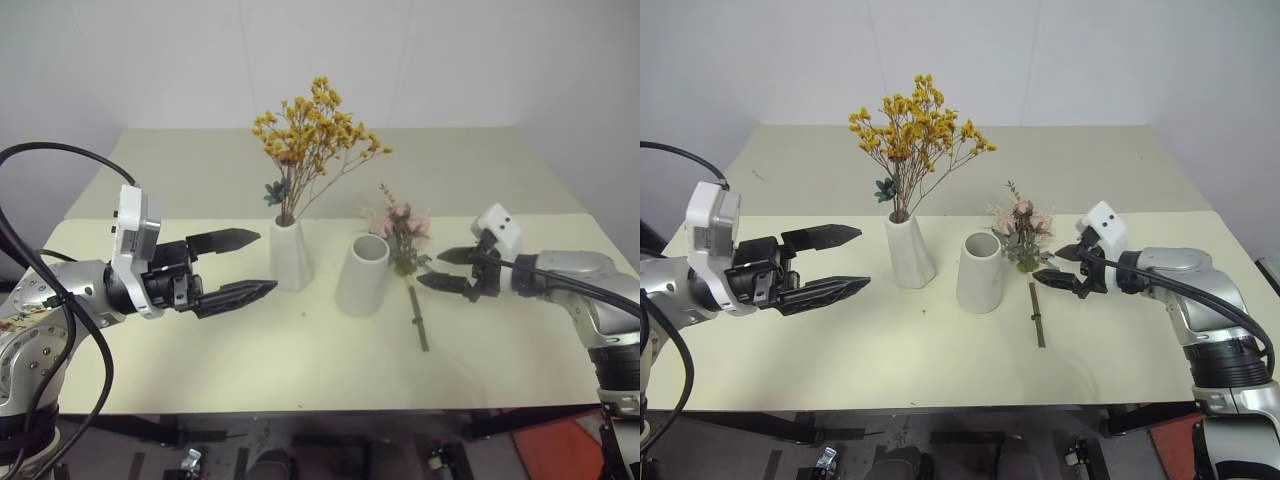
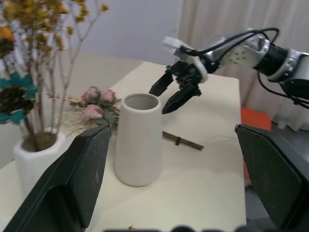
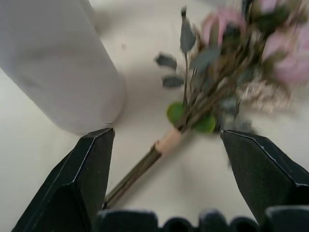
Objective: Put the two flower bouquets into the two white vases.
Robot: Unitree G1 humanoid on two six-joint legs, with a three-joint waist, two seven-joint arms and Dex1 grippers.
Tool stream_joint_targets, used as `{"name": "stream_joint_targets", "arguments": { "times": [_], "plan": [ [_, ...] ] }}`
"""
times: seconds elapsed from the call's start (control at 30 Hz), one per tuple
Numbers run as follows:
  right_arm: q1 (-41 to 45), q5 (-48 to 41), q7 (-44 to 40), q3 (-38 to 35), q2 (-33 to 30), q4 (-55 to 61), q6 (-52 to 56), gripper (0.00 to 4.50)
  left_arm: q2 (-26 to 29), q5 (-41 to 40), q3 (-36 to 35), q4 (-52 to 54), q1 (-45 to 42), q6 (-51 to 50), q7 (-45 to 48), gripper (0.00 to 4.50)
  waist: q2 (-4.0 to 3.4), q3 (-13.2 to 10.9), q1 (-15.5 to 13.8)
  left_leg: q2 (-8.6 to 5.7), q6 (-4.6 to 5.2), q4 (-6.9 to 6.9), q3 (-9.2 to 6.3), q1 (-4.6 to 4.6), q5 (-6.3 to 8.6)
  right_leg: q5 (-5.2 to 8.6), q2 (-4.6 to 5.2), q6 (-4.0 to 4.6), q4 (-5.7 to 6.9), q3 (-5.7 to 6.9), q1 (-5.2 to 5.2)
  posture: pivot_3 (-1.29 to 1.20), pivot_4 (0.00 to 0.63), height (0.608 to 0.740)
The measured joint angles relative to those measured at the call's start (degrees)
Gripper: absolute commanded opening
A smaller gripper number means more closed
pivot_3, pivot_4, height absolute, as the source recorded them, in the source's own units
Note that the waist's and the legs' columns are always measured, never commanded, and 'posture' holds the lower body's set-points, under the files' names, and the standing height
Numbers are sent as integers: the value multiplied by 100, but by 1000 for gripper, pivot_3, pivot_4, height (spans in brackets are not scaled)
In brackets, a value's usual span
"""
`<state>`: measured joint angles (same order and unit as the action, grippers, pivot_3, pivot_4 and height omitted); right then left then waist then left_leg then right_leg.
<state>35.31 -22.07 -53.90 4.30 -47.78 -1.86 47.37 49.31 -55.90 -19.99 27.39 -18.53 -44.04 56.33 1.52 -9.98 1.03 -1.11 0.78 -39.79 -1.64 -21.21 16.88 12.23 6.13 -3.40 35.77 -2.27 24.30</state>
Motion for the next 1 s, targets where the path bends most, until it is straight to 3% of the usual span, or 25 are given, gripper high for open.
{"name": "stream_joint_targets", "arguments": {
  "times": [0.27, 0.53, 0.63, 1.0],
  "plan": [
    [675, 396, 128, 870, 287, -506, 854, 4206, 6, 50, 207, -85, -188, 86, 159, 4476, 0, 0, -1, 0, 0, 0, 1, -2, 0, 0, -1, 0, -1, 1, 1, 0, 150, 740],
    [1086, 856, 391, 1131, 853, -1254, 1001, 4206, 6, 169, 331, -112, -222, 185, 175, 4476, 1, 0, 19, 0, 0, -2, 1, -3, 0, 0, -1, 0, 0, 0, 1, 0, 150, 740],
    [1173, 992, 571, 1104, 1036, -1404, 972, 3669, 5, 172, 337, -112, -223, 195, 173, 4500, 1, 1, 34, 3, 0, -1, 0, 4, 0, 0, -4, 0, 3, 1, -3, 0, 150, 740],
    [1173, 1129, 989, 804, 1234, -1596, 939, 275, 5, 177, 337, -115, -223, 248, 152, 4500, 2, 1, 86, 3, 0, 2, -1, 1, 0, 0, -5, 0, 2, 0, 1, 0, 150, 740]
  ]
}}
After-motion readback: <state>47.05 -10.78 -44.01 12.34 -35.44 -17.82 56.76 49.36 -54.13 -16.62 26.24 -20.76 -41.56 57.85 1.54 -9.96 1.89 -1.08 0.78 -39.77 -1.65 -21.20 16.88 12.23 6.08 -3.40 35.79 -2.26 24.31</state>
